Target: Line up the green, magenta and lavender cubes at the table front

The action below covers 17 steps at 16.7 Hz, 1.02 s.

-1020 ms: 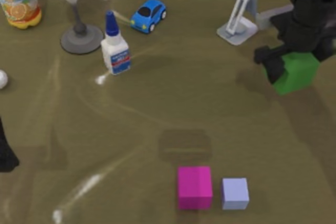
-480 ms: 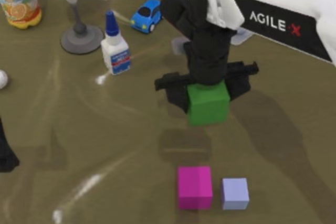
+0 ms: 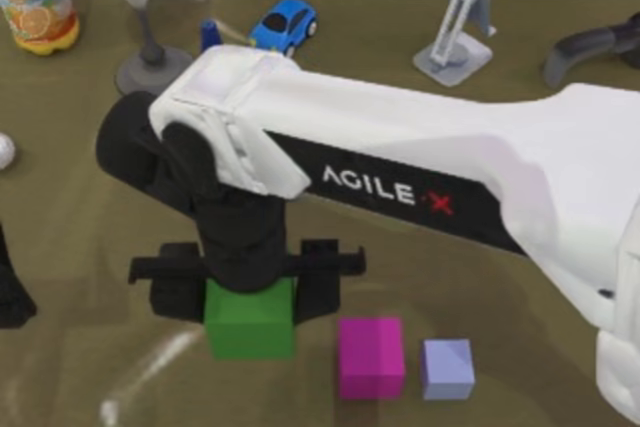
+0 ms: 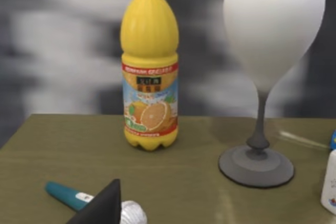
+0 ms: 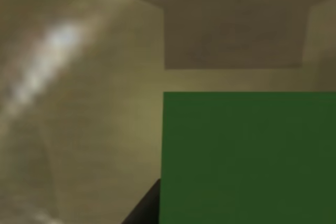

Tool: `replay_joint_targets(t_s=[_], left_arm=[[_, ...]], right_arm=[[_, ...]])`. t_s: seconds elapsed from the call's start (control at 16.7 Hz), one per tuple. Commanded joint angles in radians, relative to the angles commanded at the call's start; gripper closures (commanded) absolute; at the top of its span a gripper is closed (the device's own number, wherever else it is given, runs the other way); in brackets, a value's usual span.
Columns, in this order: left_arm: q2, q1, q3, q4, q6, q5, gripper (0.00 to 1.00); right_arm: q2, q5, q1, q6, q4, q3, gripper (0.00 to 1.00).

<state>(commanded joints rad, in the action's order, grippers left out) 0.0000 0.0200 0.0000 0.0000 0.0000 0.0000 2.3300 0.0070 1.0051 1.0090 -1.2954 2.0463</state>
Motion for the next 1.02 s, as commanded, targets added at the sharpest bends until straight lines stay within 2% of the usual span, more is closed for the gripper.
replay_joint_targets(t_s=[0.18,0.54,0.84,1.02], left_arm=[[0.000,0.000,0.000,0.000,0.000,0.000,0.00],[0.000,0.000,0.000,0.000,0.000,0.000,0.00],[0.000,0.000,0.000,0.000,0.000,0.000,0.00],[0.000,0.000,0.000,0.000,0.000,0.000,0.00]], right_arm=[[-0.008,0.003,0.044,0.051,0.000,0.003,1.00],[-0.002,0.002,0.042,0.050,0.018,-0.015,1.00],[0.031,0.002,0.044,0.054,0.201,-0.150,1.00],[0.043,0.003,0.047,0.054,0.243,-0.188,1.00]])
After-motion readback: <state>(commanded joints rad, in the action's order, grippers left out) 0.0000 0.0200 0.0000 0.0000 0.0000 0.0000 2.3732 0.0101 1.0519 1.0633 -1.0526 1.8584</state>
